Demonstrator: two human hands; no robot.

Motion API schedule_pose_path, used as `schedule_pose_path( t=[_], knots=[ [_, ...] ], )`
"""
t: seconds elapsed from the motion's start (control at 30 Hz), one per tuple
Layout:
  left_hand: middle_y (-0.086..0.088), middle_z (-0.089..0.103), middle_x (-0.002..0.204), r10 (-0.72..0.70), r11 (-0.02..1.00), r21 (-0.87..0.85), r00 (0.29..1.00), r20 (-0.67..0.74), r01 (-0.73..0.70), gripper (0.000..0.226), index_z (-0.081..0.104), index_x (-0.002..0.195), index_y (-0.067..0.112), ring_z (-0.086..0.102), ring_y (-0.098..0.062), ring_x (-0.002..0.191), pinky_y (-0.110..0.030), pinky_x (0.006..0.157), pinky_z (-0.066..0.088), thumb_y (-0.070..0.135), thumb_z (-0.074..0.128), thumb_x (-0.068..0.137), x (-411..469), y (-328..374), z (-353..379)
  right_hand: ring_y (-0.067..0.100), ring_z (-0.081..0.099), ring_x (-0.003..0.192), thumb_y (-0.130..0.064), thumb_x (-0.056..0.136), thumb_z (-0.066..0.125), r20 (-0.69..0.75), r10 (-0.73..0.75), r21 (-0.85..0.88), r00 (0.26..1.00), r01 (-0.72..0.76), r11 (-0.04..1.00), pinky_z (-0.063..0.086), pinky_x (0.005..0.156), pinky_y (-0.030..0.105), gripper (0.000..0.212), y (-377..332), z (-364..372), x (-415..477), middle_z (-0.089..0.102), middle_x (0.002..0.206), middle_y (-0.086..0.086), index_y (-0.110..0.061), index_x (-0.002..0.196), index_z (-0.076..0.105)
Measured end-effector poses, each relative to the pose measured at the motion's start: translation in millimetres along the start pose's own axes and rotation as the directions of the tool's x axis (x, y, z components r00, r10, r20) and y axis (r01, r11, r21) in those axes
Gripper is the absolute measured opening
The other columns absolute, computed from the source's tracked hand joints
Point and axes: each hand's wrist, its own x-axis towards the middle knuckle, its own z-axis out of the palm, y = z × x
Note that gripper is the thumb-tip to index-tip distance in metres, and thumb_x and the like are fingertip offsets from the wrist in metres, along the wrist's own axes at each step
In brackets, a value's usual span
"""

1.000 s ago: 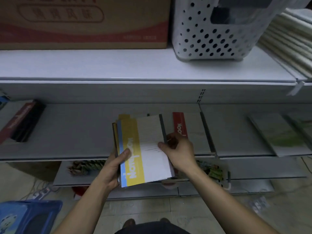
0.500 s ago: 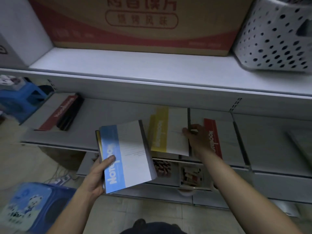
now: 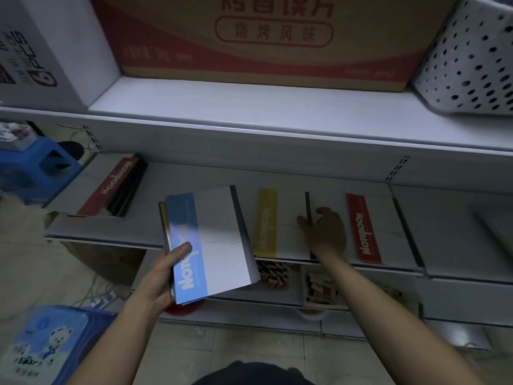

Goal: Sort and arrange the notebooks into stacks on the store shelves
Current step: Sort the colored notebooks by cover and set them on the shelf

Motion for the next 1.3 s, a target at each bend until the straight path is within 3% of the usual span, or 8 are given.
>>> schedule_pose_path(
  t=[0.17,0.27,0.63,0.73,0.83,1.0,1.17,1.3],
  knots=[
    [-0.024,0.076,0.106,-0.007,0.999,0.053,0.996,0.084,0.003,0.106,0.063,0.127,0.003,0.077,-0.038,0.084,-0.047,0.068,0.063,0.031,0.106,0.033,9,4,0,0.008,0.062,0.079,-0.037,0.097,0.062,0.103,-0.200,0.325,0.974,0.157,0.932,0.041,0.061,0.010,0.012,-40,2,-53,0.064,0.088,-0.009,-0.025,0.099,0.062],
    [-0.022,0.077,0.098,-0.025,0.997,0.069,0.990,0.137,0.015,0.109,0.067,0.116,0.003,0.077,-0.036,0.079,-0.044,0.063,0.063,0.037,0.107,0.021,10,6,3,0.009,0.062,0.079,-0.048,0.087,0.070,0.235,-0.299,0.401,0.925,0.188,0.897,0.045,0.063,0.020,0.027,-65,14,-89,0.066,0.086,-0.006,-0.026,0.099,0.060],
    [-0.025,0.066,0.129,0.066,0.993,-0.101,0.994,0.087,-0.057,0.115,0.056,0.140,0.001,0.073,-0.035,0.103,-0.050,0.083,0.061,0.034,0.105,0.042,-8,20,-35,0.009,0.058,0.076,-0.022,0.091,0.071,0.246,-0.299,0.415,0.922,0.178,0.892,0.043,0.062,0.017,0.014,-100,39,-111,0.062,0.085,-0.003,-0.019,0.098,0.059],
    [-0.023,0.066,0.133,0.088,0.989,-0.130,0.992,0.095,-0.076,0.094,0.054,0.142,0.004,0.070,-0.037,0.112,-0.050,0.087,0.060,0.027,0.098,0.061,-13,19,-53,0.015,0.058,0.080,-0.020,0.096,0.066,0.322,-0.291,0.489,0.901,0.105,0.866,0.045,0.068,0.024,0.009,-105,41,-112,0.063,0.089,0.003,-0.020,0.097,0.057],
    [-0.016,0.077,0.108,0.088,0.987,-0.141,0.994,0.063,-0.079,0.041,0.062,0.126,0.005,0.077,-0.029,0.091,-0.042,0.073,0.063,0.008,0.070,0.086,-17,20,-69,0.006,0.063,0.078,-0.014,0.096,0.065,0.353,-0.318,0.528,0.880,0.094,0.844,0.047,0.061,0.013,0.013,-112,42,-104,0.067,0.093,0.000,-0.018,0.106,0.058],
    [-0.014,0.079,0.095,0.102,0.978,-0.174,0.991,-0.084,-0.116,0.043,0.061,0.127,0.005,0.078,-0.028,0.080,-0.042,0.068,0.064,0.015,0.060,0.086,-36,15,-110,0.016,0.065,0.078,-0.013,0.095,0.068,0.318,-0.195,0.620,0.928,-0.047,0.783,0.051,0.057,0.020,0.022,-122,52,-62,0.070,0.103,0.006,-0.020,0.115,0.064],
    [-0.013,0.078,0.109,0.076,0.961,-0.250,0.980,-0.184,-0.121,0.037,0.080,0.108,0.015,0.077,-0.031,0.092,-0.049,0.071,0.065,0.017,0.044,0.103,-47,20,-155,0.024,0.066,0.100,-0.022,0.093,0.070,0.337,-0.180,0.429,0.924,0.020,0.903,0.058,0.073,0.036,0.031,-134,93,-33,0.066,0.120,0.009,-0.017,0.123,0.061],
    [-0.015,0.076,0.115,0.078,0.968,-0.226,0.986,-0.151,-0.111,0.041,0.060,0.135,0.010,0.077,-0.031,0.095,-0.050,0.076,0.064,0.015,0.054,0.095,-40,44,-165,0.027,0.064,0.105,-0.021,0.096,0.066,0.252,-0.181,0.242,0.951,0.120,0.963,0.049,0.081,0.030,0.036,-141,124,-35,0.063,0.127,0.010,-0.009,0.129,0.057]
  ],
)
